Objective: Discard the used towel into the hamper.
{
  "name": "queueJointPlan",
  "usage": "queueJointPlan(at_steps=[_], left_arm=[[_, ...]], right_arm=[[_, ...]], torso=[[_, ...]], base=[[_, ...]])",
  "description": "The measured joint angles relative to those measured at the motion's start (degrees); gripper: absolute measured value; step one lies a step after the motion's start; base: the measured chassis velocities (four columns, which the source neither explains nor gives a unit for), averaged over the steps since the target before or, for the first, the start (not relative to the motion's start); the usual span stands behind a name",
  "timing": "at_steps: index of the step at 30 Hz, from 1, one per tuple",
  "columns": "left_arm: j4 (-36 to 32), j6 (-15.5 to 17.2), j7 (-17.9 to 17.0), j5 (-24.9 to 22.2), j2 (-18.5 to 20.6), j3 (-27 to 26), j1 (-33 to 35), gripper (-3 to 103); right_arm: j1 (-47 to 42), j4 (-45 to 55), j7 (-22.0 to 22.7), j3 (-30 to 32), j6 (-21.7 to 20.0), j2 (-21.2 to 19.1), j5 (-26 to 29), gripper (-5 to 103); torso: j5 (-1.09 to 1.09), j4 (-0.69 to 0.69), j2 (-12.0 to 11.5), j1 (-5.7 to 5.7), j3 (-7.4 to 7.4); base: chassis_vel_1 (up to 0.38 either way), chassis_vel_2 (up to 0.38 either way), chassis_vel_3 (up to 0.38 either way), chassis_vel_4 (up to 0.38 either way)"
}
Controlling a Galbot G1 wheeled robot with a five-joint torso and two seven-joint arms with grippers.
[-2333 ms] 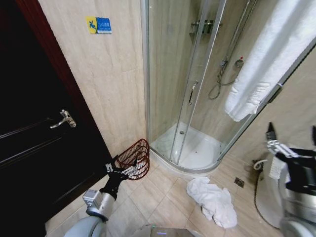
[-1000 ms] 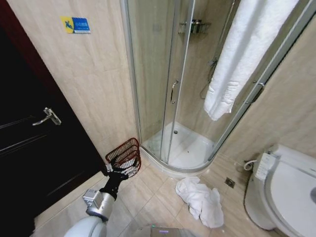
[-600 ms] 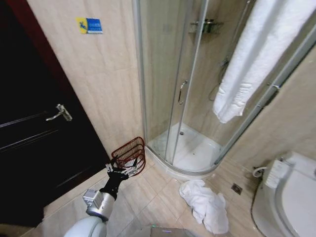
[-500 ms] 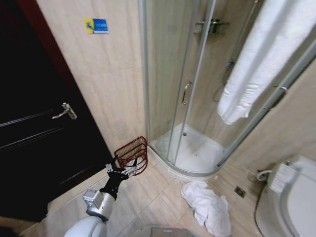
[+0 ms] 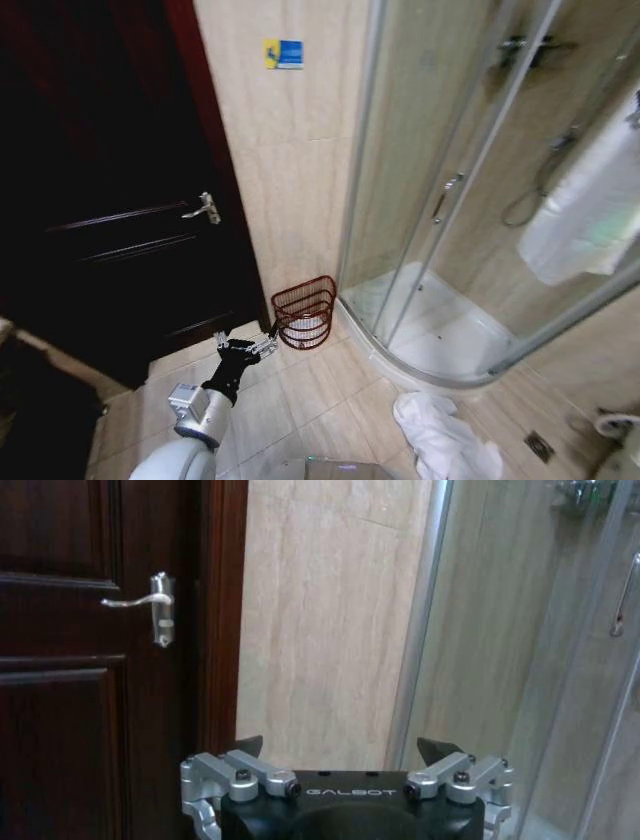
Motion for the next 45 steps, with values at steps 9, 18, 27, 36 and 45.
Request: queueJointPlan(at_steps=[9, 18, 27, 36, 45], left_arm=[[0.0, 0.0, 0.0, 0.0, 0.0, 0.0, 0.0, 100], [0.0, 0.0, 0.0, 0.0, 0.0, 0.0, 0.0, 100], [0.0, 0.0, 0.0, 0.0, 0.0, 0.0, 0.0, 100], [0.0, 0.0, 0.0, 0.0, 0.0, 0.0, 0.0, 100], [0.0, 0.0, 0.0, 0.0, 0.0, 0.0, 0.0, 100]], right_arm=[[5.2, -4.2, 3.8, -0.5, -2.8, -2.1, -3.6, 100], [13.5, -11.7, 4.0, -3.8, -5.4, -4.8, 3.9, 100], [15.4, -13.6, 4.2, -4.2, -9.1, -5.7, 14.6, 100], [19.4, -10.4, 3.3, -8.4, -15.4, -6.9, 28.7, 100], [25.3, -16.9, 3.1, -11.7, -14.1, -7.3, 9.1, 100]], torso=[[0.03, 0.00, 0.0, -0.01, -0.01], [0.01, 0.01, 0.0, -0.01, 0.00], [0.02, 0.00, 0.0, -0.01, 0.00], [0.00, 0.02, 0.0, 0.00, 0.00], [0.01, 0.01, 0.0, 0.00, 0.00]], base=[[0.000, 0.000, 0.000, 0.000], [0.000, 0.000, 0.000, 0.000], [0.000, 0.000, 0.000, 0.000], [0.000, 0.000, 0.000, 0.000], [0.000, 0.000, 0.000, 0.000]])
